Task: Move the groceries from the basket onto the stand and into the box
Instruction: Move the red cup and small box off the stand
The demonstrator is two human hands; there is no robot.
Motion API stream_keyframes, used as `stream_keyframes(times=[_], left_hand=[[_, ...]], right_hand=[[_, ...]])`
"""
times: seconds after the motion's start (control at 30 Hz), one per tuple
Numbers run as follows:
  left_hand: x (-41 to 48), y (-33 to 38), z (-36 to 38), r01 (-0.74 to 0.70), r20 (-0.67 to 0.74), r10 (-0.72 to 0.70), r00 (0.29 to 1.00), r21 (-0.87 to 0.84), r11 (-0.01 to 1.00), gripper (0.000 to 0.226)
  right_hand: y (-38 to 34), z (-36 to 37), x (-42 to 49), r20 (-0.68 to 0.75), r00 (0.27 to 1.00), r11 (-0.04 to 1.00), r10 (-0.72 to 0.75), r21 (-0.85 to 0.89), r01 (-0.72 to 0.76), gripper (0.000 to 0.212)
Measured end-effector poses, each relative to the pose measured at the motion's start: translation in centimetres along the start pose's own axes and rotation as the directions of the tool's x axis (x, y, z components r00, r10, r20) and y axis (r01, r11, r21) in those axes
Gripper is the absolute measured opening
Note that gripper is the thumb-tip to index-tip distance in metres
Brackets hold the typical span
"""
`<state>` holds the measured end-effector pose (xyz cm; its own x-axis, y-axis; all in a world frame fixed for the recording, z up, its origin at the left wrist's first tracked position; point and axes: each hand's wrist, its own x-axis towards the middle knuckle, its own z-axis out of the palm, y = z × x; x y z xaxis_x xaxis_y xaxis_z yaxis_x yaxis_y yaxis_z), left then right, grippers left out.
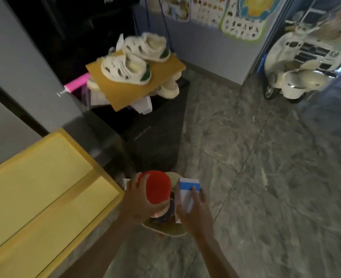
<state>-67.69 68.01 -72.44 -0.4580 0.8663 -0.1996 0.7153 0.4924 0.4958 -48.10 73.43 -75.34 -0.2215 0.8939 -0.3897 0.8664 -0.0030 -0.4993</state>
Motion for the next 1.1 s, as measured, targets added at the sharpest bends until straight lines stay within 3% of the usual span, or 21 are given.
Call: stream_keyframes(times=[0.2, 0.33, 0.43, 0.5, 0.6, 0.7, 0.8, 0.97, 1.1], left_hand=[[1.6, -6.3, 11.1, -0.053, 0.065, 0.052, 0.997, 0.026, 0.998, 0.132], [1.9, -8.2, 13.6, -0.061, 0.08, 0.056, 0.995, 0.061, 0.996, 0.131], [1.7, -8.5, 13.1, -0.068, 0.074, 0.063, 0.995, 0.062, 0.996, 0.129], [1.2, -7.9, 11.5, -0.084, 0.077, 0.08, 0.994, 0.055, 0.995, 0.127], [0.3, -6.0, 7.6, -0.093, 0.066, 0.09, 0.994, 0.036, 0.995, 0.121], [-0.5, -3.3, 1.5, -0.062, 0.023, 0.062, 0.998, 0.007, 0.998, 0.113], [-0.8, -0.1, -6.2, -0.025, -0.026, 0.025, 0.999, -0.006, 1.0, 0.11], [-0.5, 7.4, -22.0, -0.143, -0.07, 0.143, 0.987, 0.0, 0.99, 0.113], [-1.2, 13.6, -35.7, -0.271, -0.203, 0.272, 0.941, 0.032, 0.962, 0.118]], right_hand=[[4.6, 10.6, 3.9, 0.058, 0.998, 0.999, -0.002, -0.048, 0.004, 0.115], [5.4, 12.8, 4.2, -0.003, 0.997, 0.992, -0.077, -0.099, 0.076, 0.085], [4.7, 11.9, 3.6, -0.006, 0.989, 0.983, -0.145, -0.116, 0.144, 0.078], [4.1, 10.6, 3.0, -0.017, 0.994, 0.992, -0.106, -0.064, 0.104, 0.082], [3.0, 6.5, 2.1, -0.019, 1.0, 1.0, -0.003, 0.011, 0.003, 0.087], [-0.1, -1.1, 0.3, 0.001, 0.995, 0.995, -0.097, -0.028, 0.097, 0.09], [-3.3, -9.5, -1.5, 0.011, 0.996, 0.992, -0.093, -0.081, 0.094, 0.093], [-11.8, -23.8, -5.4, -0.175, 0.974, 0.989, -0.142, -0.068, 0.132, 0.106], [-19.5, -34.9, -9.3, -0.31, 0.906, 0.957, -0.288, -0.064, 0.282, 0.105]])
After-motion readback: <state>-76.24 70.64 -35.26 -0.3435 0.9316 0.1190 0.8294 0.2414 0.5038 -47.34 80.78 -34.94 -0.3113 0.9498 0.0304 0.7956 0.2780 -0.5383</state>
